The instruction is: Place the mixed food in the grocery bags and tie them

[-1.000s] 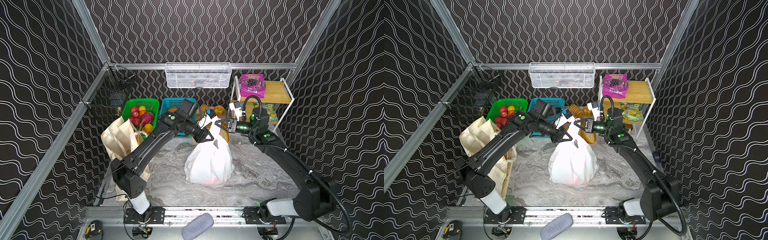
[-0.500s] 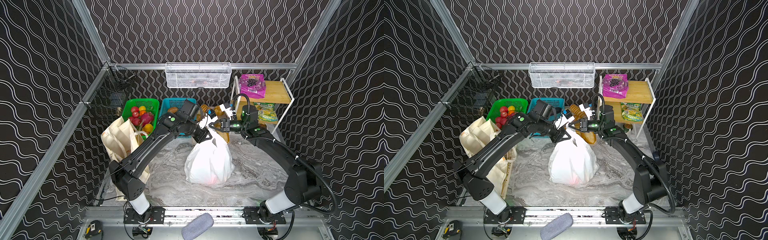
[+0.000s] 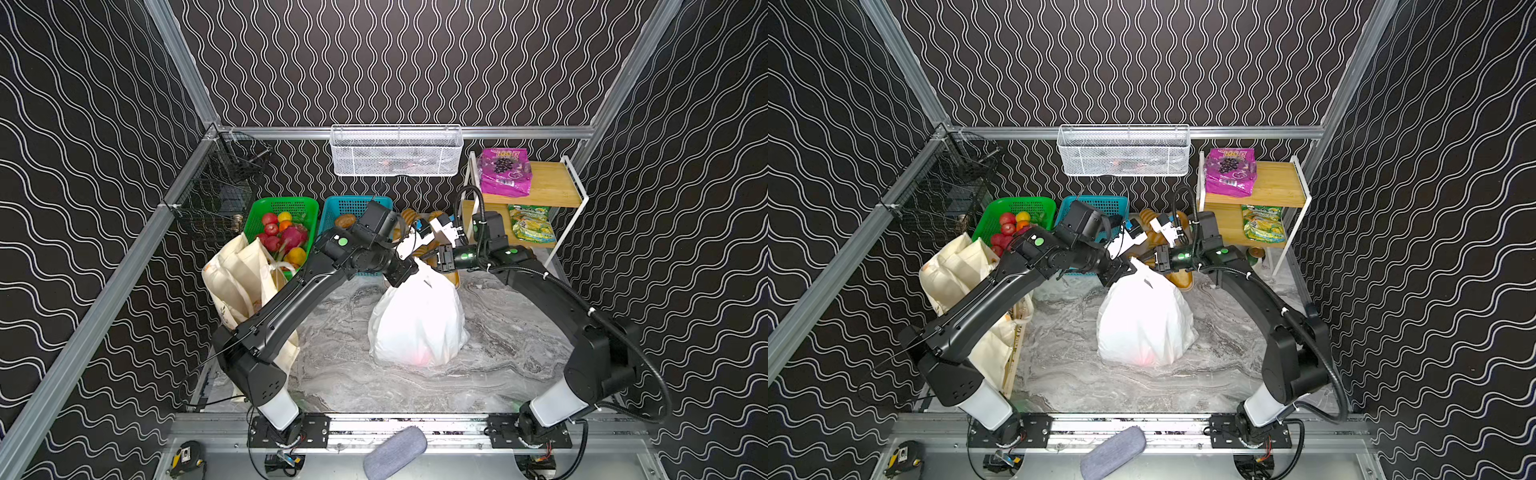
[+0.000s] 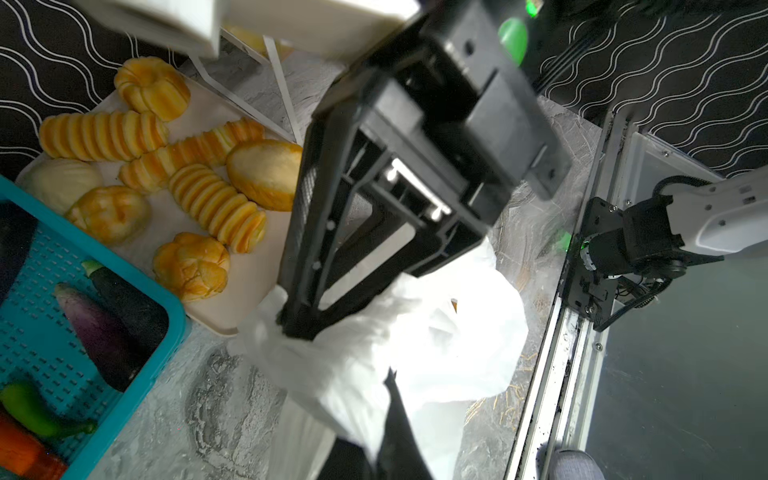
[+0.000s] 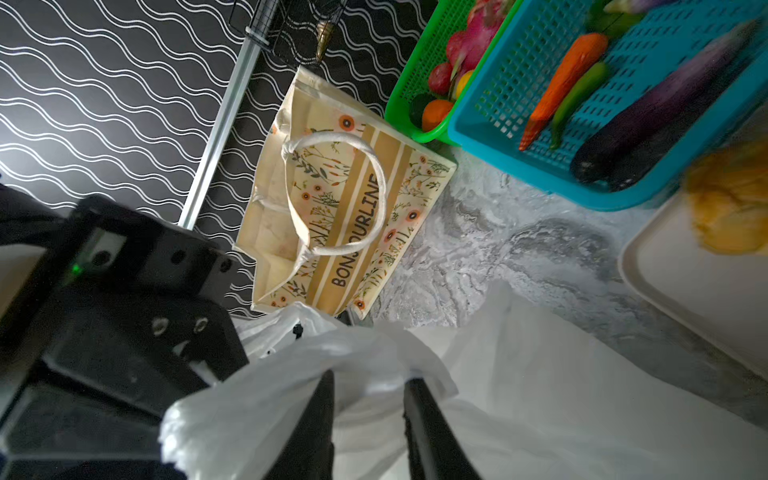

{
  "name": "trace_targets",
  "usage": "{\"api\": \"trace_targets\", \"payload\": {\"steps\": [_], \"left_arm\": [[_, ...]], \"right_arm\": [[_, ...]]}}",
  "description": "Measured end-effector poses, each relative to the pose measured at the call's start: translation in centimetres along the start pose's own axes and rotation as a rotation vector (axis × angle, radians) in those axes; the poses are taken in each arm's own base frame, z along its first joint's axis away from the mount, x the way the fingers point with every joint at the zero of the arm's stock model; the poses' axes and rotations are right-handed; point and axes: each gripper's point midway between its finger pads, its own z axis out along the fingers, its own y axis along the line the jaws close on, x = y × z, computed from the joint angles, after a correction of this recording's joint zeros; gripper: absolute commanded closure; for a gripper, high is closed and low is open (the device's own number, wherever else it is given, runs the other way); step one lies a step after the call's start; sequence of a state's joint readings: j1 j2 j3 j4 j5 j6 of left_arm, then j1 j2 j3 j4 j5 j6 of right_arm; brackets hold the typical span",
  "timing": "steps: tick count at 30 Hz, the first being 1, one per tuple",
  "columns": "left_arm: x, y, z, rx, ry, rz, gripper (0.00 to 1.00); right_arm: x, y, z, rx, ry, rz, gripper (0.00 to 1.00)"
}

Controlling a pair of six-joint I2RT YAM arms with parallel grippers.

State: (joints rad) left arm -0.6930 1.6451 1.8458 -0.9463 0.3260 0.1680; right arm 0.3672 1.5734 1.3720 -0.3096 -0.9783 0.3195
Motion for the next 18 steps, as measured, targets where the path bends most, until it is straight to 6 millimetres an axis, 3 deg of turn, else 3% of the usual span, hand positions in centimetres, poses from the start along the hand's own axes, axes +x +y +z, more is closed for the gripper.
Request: {"api": "trace_targets", "payload": {"steps": [5, 9, 12, 13, 14, 18], "left_arm": [[-0.1, -0.2, -0.2, 0.014, 0.016, 0.003, 1.0], [0.1, -0.6, -0.4, 0.034, 0.03, 0.003, 1.0], [0.2, -0.8, -0.5, 0.043, 0.037, 0.0, 1.0], [0.2, -0.9, -0.6, 0.048, 0.038, -0.002, 1.0], [0.2, -1.0, -0.7, 0.052, 0.037, -0.002, 1.0], [0.0, -1.4, -0.6, 0.082, 0.042, -0.008, 1.0]], "right_arm": [[-1.5, 0.9, -3.8, 0.177, -0.141, -0.148, 0.49], [-1.1, 1.5, -6.3, 0.298, -0.24, -0.324, 0.44], [0.4, 1.7, -7.8, 0.364, -0.291, -0.515, 0.41], [1.1, 1.8, -8.1, 0.377, -0.303, -0.595, 0.35], [1.9, 1.8, -8.2, 0.382, -0.307, -0.664, 0.29], [5.0, 2.1, -7.8, 0.39, -0.329, -1.016, 0.23]]}}
